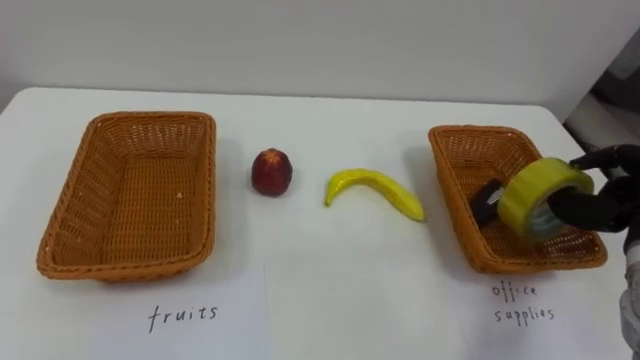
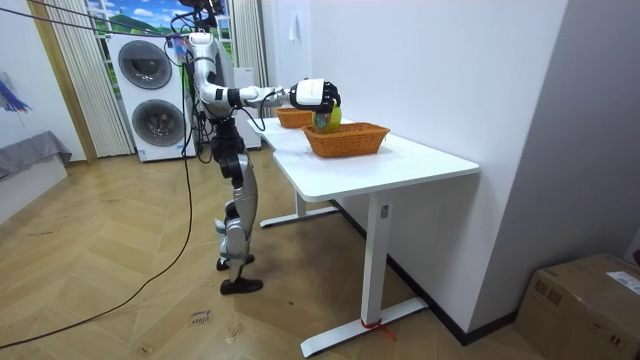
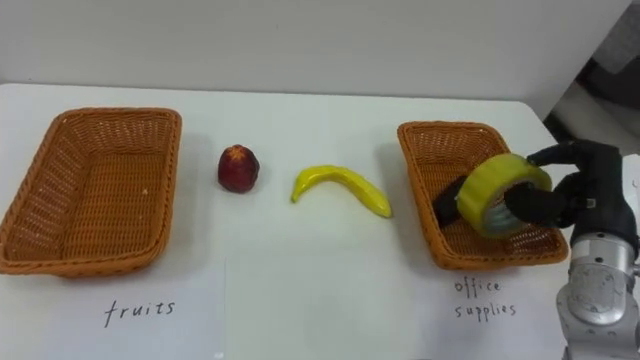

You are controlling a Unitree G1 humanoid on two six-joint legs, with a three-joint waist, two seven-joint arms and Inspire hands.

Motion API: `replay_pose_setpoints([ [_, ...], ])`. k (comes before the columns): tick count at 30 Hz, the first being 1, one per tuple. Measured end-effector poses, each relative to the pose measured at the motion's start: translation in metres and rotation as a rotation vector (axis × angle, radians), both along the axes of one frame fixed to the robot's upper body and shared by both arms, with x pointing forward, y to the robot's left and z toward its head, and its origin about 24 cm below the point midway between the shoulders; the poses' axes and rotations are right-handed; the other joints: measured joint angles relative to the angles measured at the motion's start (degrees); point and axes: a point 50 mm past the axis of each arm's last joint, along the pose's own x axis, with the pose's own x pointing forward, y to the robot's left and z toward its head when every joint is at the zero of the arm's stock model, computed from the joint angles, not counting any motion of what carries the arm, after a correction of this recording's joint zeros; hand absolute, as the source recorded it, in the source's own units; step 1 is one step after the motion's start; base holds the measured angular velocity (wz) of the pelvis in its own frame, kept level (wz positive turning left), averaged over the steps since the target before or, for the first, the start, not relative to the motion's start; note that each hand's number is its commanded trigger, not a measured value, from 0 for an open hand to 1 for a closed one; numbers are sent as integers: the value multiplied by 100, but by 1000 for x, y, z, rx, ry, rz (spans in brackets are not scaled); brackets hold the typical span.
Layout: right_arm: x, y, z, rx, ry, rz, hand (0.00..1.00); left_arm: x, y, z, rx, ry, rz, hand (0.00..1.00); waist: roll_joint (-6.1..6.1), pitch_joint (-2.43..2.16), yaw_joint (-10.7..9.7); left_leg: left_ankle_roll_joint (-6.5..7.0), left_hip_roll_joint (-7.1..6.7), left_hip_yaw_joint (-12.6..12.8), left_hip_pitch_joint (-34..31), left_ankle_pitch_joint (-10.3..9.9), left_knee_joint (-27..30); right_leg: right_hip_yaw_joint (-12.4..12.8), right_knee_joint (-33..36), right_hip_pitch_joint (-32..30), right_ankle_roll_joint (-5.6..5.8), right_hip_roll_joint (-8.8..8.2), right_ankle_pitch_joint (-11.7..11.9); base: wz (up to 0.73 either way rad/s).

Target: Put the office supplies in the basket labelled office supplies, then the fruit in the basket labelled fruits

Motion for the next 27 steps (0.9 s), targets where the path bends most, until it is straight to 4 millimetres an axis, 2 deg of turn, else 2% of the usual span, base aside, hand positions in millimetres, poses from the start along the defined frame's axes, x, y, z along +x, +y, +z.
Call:
replay_pose_setpoints([
  [1, 0, 0, 0, 0, 0, 0, 100, 1, 0, 0, 0, -2, -1, 0, 7, 3, 0, 0, -1, 7, 2, 0, -3, 5, -2, 0, 0, 1, 0, 0],
  [2, 0, 0, 0, 0, 0, 0, 87, 1, 0, 0, 0, -3, -2, 0, 8, 4, 2, 0, -1, 15, 7, 0, -1, 9, -4, 0, 0, 1, 0, -3],
  [5, 0, 0, 0, 0, 0, -1, 38, 2, 0, 0, 1, -5, -2, 0, 13, 8, 10, 0, 3, 39, 14, 0, -4, 19, -4, -5, 0, 6, 0, -4],
  [6, 0, 0, 0, -1, -1, -2, 12, 3, 0, 0, 2, -7, -4, 0, 30, 18, 11, 0, 4, 51, 16, 0, -8, 31, -4, -12, 0, 10, 0, -6],
  [7, 0, 0, 0, -1, -2, -4, 0, 4, 0, 0, 3, -9, -4, 0, 40, 23, 14, 0, 8, 69, 18, 0, -19, 46, -4, -23, 0, 16, 0, -7],
  [13, 0, -1, 0, -26, 2, -10, 0, 6, 0, 0, 4, -12, -5, 0, 51, 19, 28, 0, 16, 144, 9, 0, -46, 151, 5, -71, 0, 39, 0, -8],
  [27, -3, -1, -1, -28, 11, -12, 0, 4, 0, 0, 8, 7, 2, 0, 68, 20, 29, -1, 22, 149, 5, 0, -47, 174, 11, -78, -1, 46, 1, 0],
])
